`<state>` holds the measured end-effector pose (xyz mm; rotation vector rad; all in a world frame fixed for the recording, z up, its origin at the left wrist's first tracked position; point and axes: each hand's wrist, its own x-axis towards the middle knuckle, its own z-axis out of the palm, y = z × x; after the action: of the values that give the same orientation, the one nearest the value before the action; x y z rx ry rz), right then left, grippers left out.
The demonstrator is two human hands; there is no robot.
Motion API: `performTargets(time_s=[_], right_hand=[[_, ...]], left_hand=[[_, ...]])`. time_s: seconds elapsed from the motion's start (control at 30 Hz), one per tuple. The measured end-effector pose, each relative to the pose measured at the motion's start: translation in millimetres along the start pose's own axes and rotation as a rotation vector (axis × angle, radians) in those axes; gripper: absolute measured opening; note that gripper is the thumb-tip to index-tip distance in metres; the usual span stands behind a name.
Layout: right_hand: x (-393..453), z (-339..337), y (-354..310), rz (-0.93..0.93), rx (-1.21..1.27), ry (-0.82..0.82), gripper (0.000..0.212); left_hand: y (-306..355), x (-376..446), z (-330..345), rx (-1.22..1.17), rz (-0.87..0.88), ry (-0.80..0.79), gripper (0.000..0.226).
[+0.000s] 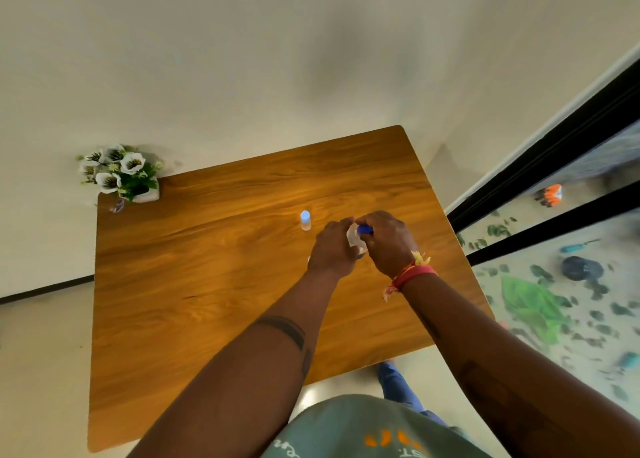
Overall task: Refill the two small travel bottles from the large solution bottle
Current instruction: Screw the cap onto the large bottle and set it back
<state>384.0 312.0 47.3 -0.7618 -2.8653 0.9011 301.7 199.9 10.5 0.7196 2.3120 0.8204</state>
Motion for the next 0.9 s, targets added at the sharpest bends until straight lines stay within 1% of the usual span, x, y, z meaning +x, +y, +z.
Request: performTargets(time_s=[0.1,0.17,0.2,0.27,0.3,0.37,0.43,0.5,0.53,0.57,0.63,0.7,0.73,0.83,0.9], right_hand=[[4,-1,0,-0.075,-0.059,-0.045,0.041],[8,-2,-2,-0.068,-0.133,-0.113,0.044],[11,-3,-4,-0.048,-0.168,-0.135,0.041],[17,-4,-9,0.043,-0.211,-0.148,0.027],[19,-5,-10,0.098,-0.224,-0.146,0.03],[20,-6,-11,0.167,-0.227,-0.145,0.045],[15,-8,-11,0.138,-0.188,-0.123,0.048],[9,-8,-7,0.049,-0.228,-0.143,0.052],[7,-7,-5,0.019,-0.265,-0.158,0.051],[8,-7,-3,0.007,-0.285,-0.162,0.045],[10,-7,0,0.058,-0.275,-0.156,0.03],[10,-9,-1,0.125,-0.234,-0.159,0.034],[10,-10,-2,0.129,-0.216,-0.145,0.038],[7,-10,-3,0.02,-0.215,-0.119,0.052],[9,-10,-4,-0.018,-0.243,-0.154,0.043]], left_hand=[[-1,0,5,-0.037,0.022,0.046,0.042],[5,-4,2,-0.078,0.027,0.061,0.042],[6,-4,1,-0.097,0.02,0.061,0.043],[7,-5,0,-0.12,0.004,0.051,0.049],[6,-5,-1,-0.129,-0.008,0.047,0.053],[6,-6,-2,-0.133,-0.036,0.044,0.058],[6,-6,-2,-0.131,-0.045,0.053,0.057],[6,-6,-4,-0.129,-0.043,0.049,0.059],[6,-6,-5,-0.116,-0.038,0.043,0.061],[6,-5,-5,-0.099,-0.028,0.036,0.062],[6,-4,-8,-0.056,-0.019,0.019,0.062],[7,-3,-9,-0.041,-0.019,0.01,0.06],[8,-2,-9,-0.043,-0.022,0.013,0.059],[8,-3,-8,-0.062,-0.028,0.031,0.055],[9,-4,-8,-0.073,-0.029,0.026,0.054]])
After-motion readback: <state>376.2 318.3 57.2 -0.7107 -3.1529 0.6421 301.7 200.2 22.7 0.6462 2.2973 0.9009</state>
